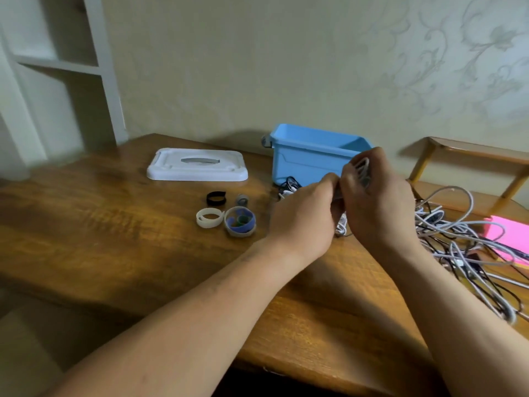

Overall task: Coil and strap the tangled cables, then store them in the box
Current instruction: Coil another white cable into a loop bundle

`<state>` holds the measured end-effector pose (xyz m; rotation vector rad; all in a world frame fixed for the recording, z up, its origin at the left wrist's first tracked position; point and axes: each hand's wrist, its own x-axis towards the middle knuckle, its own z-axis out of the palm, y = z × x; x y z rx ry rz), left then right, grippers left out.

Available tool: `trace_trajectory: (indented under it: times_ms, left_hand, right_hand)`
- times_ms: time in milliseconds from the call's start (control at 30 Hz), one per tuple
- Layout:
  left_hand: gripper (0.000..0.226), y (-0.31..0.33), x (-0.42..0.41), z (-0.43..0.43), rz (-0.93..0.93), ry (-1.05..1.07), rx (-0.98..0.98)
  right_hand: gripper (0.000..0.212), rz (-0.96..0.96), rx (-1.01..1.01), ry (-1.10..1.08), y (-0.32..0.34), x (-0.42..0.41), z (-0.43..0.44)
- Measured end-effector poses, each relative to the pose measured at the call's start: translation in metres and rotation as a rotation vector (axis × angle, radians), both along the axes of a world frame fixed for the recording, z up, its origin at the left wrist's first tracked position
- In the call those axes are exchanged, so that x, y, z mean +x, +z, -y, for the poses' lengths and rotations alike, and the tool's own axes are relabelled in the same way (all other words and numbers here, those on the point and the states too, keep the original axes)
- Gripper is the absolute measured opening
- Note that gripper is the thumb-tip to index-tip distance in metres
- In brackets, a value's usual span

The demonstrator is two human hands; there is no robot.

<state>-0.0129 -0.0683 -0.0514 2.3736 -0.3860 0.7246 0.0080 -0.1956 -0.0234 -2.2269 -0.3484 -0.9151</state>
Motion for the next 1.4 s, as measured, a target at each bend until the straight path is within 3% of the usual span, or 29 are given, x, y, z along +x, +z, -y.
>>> trace_trajectory:
  times_ms: [300,367,500,633,800,900,967,1033,1167,1233,1333,1400]
  left_hand:
    - [0.022,0.009,-0.010,-0.041,-0.074,0.030,-0.028]
    - [0.023,0.010,-0.009,-0.056,-0.124,0.039,-0.055]
    - [0.039,0.011,-0.006,-0.108,-0.219,0.085,-0.296]
    - [0.042,0.003,0.000,-0.161,-0.251,0.111,-0.582]
    - [0.043,0.005,0.000,-0.187,-0.222,0.162,-0.762]
    - [0.044,0.009,-0.005,-0.191,-0.218,0.161,-0.743]
    - [0.044,0.008,-0.007,-0.191,-0.211,0.148,-0.744]
    - [0.042,0.010,-0.008,-0.191,-0.199,0.144,-0.758]
    - [0.040,0.022,-0.004,-0.175,-0.175,0.109,-0.749]
    - [0.033,0.024,0.003,-0.153,-0.178,0.030,-0.751]
    - [0.013,0.017,0.019,-0.106,-0.218,-0.068,-0.660]
    - [0.008,0.012,0.027,-0.076,-0.246,-0.109,-0.554]
  right_hand:
    - [0.011,-0.162,0.050,0.178,0.016,0.001,-0.040]
    - [0.019,-0.177,0.086,0.249,0.017,0.000,-0.051]
    - [0.045,-0.405,0.360,0.471,0.018,0.000,-0.071]
    - [0.017,-0.333,-0.171,0.364,0.006,0.011,-0.093]
    - [0.025,-0.194,-0.826,0.438,-0.007,0.015,-0.146]
    - [0.029,-0.176,-1.090,0.394,-0.009,0.020,-0.167]
    - [0.028,-0.190,-1.116,0.381,-0.011,0.020,-0.174]
    - [0.026,-0.220,-0.974,0.417,-0.006,0.017,-0.173]
    - [0.012,-0.321,-0.313,0.552,0.024,0.017,-0.127]
    - [0.013,-0.395,-0.081,0.612,0.031,0.020,-0.084]
    - [0.023,-0.519,0.171,0.622,0.021,0.027,-0.028]
    - [0.026,-0.591,0.221,0.572,0.009,0.034,-0.001]
